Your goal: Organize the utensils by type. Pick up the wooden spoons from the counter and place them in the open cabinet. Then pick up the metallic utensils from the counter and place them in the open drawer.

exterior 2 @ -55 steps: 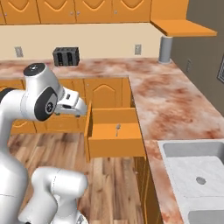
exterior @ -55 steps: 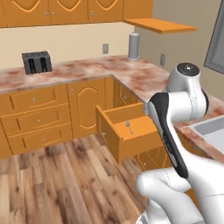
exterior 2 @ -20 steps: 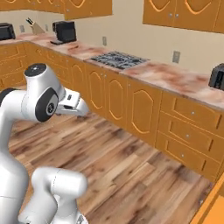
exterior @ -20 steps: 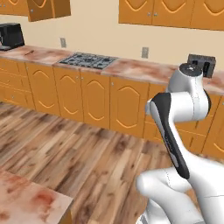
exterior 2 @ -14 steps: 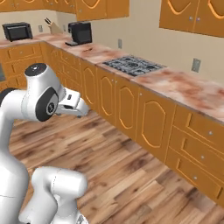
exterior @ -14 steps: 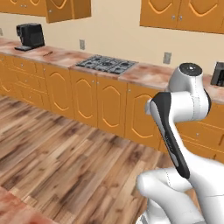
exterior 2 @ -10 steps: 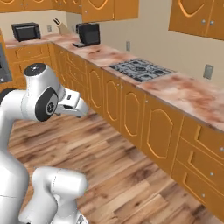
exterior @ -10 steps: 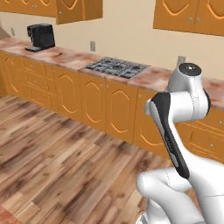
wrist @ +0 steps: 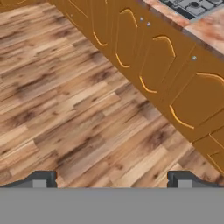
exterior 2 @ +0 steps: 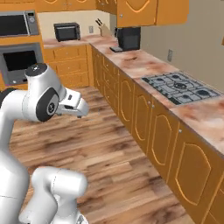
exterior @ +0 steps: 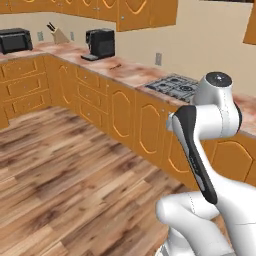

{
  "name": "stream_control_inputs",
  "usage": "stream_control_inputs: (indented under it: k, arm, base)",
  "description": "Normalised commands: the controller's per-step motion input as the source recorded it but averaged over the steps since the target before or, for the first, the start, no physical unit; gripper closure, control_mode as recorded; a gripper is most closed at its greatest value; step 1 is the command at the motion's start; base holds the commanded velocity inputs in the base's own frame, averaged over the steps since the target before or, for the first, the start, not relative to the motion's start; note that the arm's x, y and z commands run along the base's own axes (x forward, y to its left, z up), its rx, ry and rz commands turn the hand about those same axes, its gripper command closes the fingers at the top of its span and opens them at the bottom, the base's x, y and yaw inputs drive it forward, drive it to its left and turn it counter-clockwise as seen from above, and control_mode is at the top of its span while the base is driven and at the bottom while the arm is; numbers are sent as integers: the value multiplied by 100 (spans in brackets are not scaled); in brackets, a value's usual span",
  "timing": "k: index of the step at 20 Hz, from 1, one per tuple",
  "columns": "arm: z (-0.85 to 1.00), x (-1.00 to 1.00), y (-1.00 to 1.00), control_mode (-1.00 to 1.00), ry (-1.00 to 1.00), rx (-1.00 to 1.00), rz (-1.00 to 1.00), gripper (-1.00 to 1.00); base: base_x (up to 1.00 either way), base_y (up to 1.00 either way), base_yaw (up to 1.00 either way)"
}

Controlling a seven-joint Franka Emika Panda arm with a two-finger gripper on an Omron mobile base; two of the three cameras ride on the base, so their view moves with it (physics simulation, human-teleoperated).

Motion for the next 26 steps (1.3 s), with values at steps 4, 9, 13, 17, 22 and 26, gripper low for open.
stream_control_inputs:
  k: [4,9,13,17,22,26]
  arm:
    - [0,0,0,100,0,0,0,-100]
    - [0,0,0,100,0,0,0,-100]
    - [0,0,0,100,0,0,0,-100]
    - [0,0,0,100,0,0,0,-100]
    - [0,0,0,100,0,0,0,-100]
    - [0,0,0,100,0,0,0,-100]
  base:
    - [100,-1,53]
    - [100,-13,8]
    - [100,0,-3]
    - [100,0,0]
    - [100,0,0]
    - [100,1,5]
